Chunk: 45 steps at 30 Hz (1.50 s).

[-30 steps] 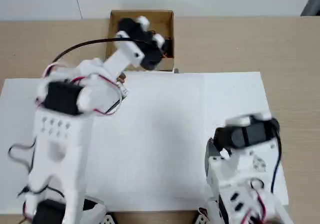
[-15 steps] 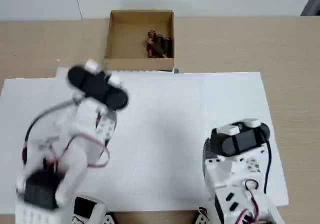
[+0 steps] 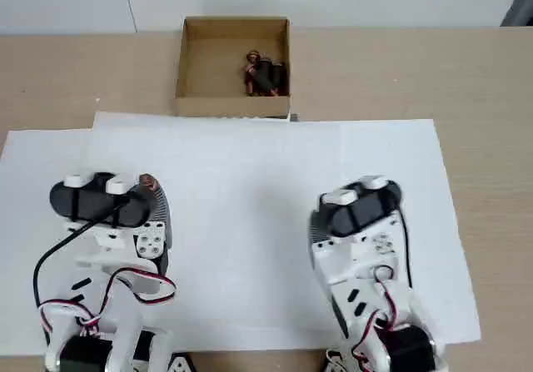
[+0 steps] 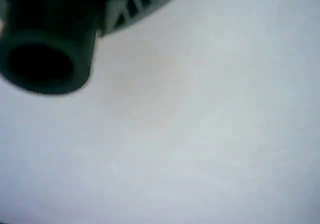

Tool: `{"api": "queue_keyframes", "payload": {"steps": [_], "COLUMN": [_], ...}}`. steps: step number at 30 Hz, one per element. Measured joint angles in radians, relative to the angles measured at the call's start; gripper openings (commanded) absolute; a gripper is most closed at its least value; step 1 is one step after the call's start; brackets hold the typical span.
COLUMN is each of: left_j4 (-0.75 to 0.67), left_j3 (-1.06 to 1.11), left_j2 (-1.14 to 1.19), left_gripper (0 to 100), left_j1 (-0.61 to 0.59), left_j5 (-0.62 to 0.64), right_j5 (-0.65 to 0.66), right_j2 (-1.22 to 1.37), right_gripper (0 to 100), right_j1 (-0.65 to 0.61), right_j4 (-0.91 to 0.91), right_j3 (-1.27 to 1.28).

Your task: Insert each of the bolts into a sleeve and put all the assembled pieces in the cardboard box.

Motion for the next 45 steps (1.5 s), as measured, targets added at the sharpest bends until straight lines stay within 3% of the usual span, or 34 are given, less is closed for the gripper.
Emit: {"api": "queue_keyframes", "payload": {"steps": [10, 19, 32, 45], "left_j4": [-0.253, -0.382, -0.433, -0.433], "left_j3": [0.193, 0.239, 0.279, 0.279], "left_j2": [-0.112, -0.112, -0.112, -0.112], "left_gripper": [0, 1, 1, 1], "left_j1": [0.000, 0.153, 0.325, 0.361], "left_j5": [0.230, 0.554, 0.617, 0.582], "right_j5": [0.003, 0.034, 0.170, 0.232], "right_j2": [0.000, -0.003, -0.002, -0.002], "right_gripper": [0.2, 0.2, 0.2, 0.2], "right_j1": [-0.183, -0.348, -0.414, -0.348], "right_j4": [-0.173, -0.210, -0.213, -0.213], "right_j3": [0.124, 0.129, 0.201, 0.204]}}
